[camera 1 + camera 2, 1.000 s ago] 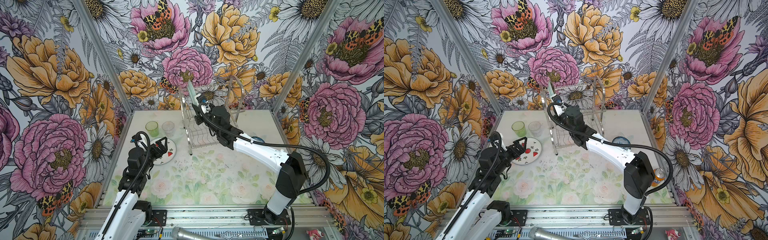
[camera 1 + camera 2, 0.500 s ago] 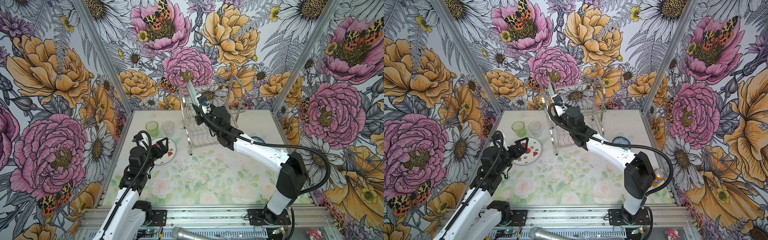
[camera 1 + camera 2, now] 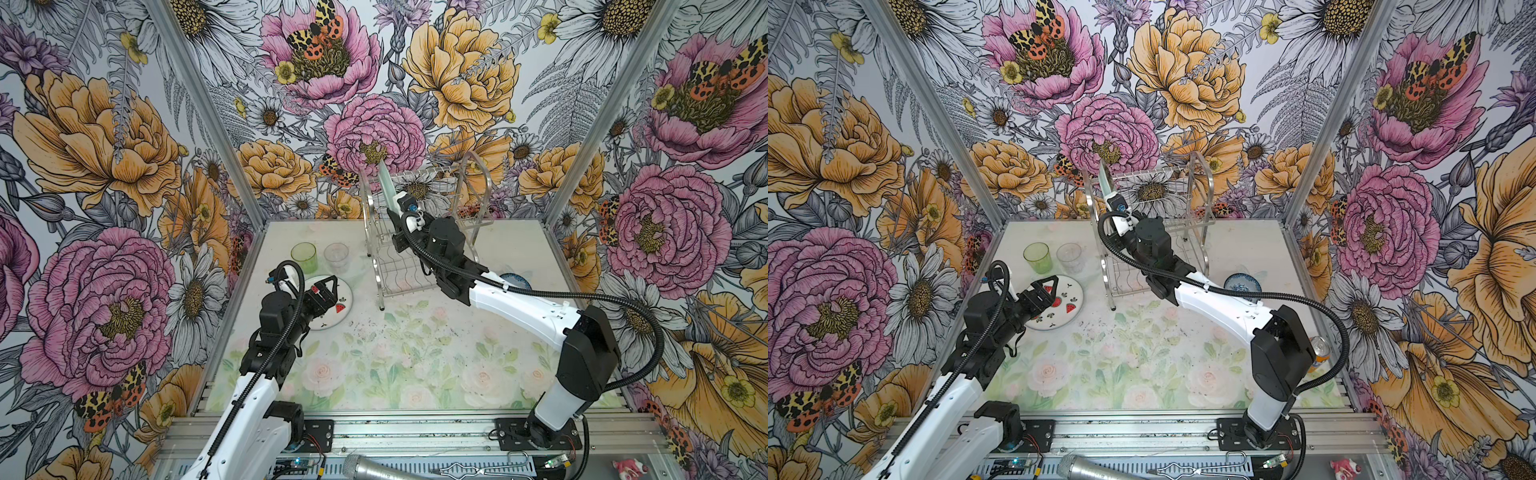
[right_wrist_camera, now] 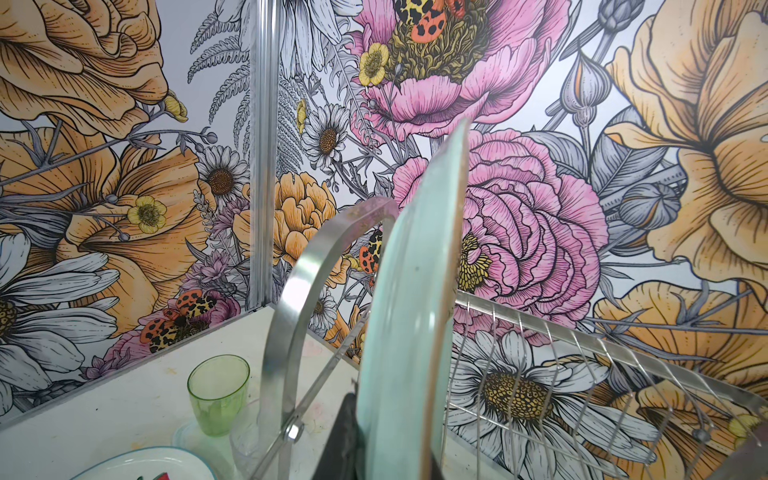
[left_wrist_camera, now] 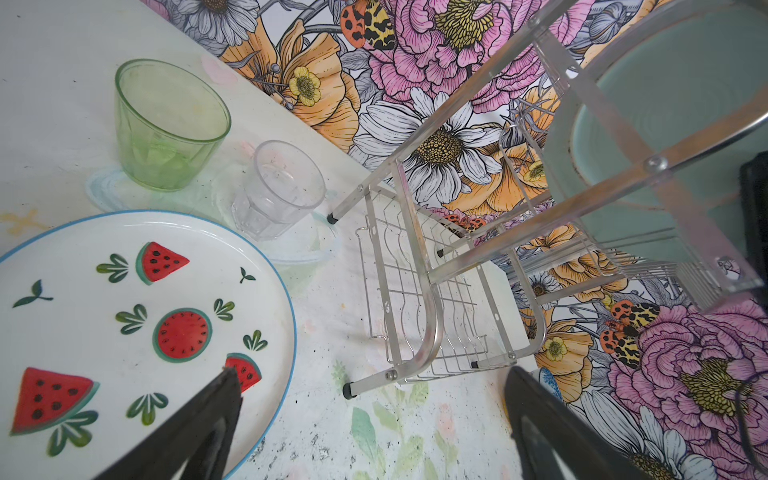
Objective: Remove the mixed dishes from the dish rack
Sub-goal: 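Close the right gripper on the mint-green plate and lift it upward, then pull the mint-green plate out of the rack toward the robot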
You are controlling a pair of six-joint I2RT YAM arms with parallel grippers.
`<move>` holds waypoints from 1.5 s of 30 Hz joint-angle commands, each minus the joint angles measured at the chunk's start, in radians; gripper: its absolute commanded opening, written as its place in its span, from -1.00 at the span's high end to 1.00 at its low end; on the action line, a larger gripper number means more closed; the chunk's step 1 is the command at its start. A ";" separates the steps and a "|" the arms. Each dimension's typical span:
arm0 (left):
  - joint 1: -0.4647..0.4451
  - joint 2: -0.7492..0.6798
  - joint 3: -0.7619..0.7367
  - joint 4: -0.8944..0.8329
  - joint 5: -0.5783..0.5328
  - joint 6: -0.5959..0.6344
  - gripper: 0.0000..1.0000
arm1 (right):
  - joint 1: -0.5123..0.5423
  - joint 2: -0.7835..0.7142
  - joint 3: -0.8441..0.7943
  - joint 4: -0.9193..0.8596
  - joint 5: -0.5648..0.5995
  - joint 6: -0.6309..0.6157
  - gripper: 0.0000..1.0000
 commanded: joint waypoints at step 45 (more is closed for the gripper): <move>0.003 0.012 0.010 -0.024 0.043 -0.020 -0.98 | 0.018 -0.456 -0.236 0.237 -0.292 0.099 1.00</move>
